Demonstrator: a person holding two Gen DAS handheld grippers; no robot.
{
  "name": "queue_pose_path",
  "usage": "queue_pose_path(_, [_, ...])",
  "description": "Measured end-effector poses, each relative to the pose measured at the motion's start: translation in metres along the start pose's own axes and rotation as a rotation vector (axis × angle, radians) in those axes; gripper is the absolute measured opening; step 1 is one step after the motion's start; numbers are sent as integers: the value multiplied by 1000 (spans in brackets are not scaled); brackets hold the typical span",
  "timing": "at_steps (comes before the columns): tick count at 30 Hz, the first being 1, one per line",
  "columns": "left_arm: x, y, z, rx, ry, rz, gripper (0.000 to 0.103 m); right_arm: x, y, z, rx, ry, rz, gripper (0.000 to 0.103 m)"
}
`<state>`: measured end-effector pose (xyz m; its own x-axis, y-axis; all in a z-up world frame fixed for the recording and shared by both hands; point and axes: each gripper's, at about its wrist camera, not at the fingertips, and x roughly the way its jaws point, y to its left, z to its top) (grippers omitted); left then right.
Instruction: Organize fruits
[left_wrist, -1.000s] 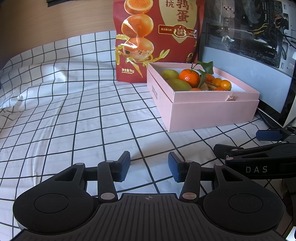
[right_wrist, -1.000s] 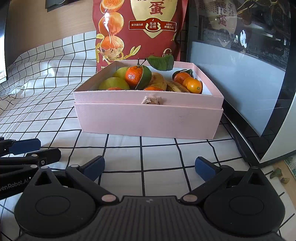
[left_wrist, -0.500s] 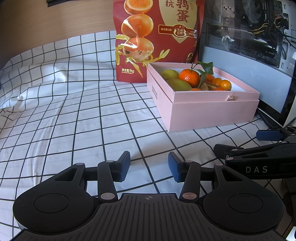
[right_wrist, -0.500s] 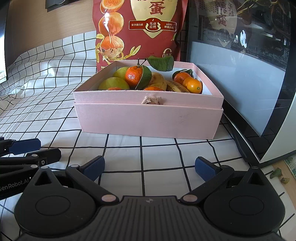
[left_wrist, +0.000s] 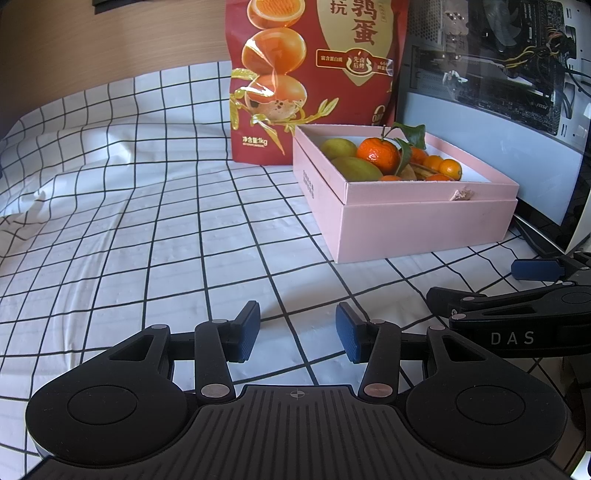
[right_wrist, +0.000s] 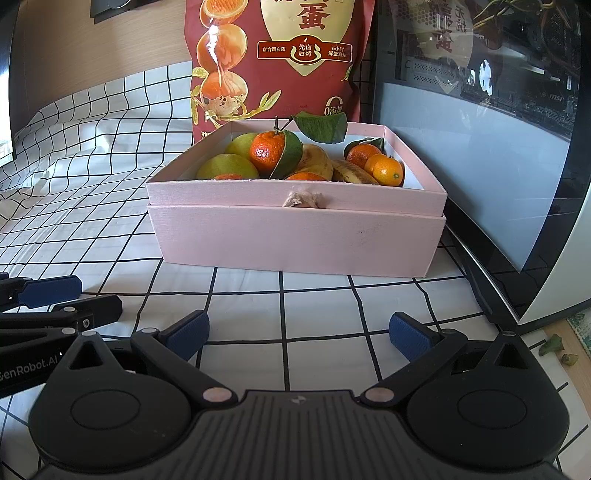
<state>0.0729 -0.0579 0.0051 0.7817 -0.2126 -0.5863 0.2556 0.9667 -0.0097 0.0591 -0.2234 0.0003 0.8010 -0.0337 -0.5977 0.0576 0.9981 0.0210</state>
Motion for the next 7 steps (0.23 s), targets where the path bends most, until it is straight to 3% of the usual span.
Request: queue_pose_path(7, [0, -1, 0, 2, 0, 4, 51, 0, 0, 0, 0, 0, 0, 103])
